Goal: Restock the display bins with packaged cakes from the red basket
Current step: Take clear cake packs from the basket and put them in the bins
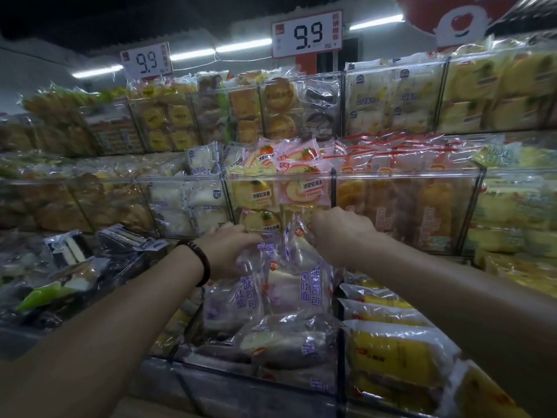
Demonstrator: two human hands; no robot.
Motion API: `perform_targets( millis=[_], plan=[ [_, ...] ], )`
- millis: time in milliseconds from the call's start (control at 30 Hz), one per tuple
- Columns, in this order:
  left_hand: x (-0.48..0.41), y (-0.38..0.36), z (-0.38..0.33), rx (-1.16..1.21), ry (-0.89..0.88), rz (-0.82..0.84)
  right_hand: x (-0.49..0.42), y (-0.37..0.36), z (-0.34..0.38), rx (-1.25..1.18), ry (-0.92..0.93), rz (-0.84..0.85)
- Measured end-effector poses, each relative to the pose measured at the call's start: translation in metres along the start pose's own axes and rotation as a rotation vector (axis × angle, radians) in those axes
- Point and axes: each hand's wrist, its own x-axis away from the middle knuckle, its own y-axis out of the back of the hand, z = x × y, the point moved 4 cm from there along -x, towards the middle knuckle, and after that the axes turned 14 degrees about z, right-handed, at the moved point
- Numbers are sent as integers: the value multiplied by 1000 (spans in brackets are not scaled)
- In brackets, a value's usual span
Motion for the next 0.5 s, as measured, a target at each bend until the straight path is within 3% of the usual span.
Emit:
perform_targets(
  millis=[133,333,500],
  plan=[
    [2,-3,-4,-26,46,-24,6,16,-2,7,-9,-125],
    [1,-5,-7,-97,91,-61,12,40,-21,-308,50,-285],
    [3,-1,-11,-66,106,-19,11,20,-14,-324,149,-96]
  ],
)
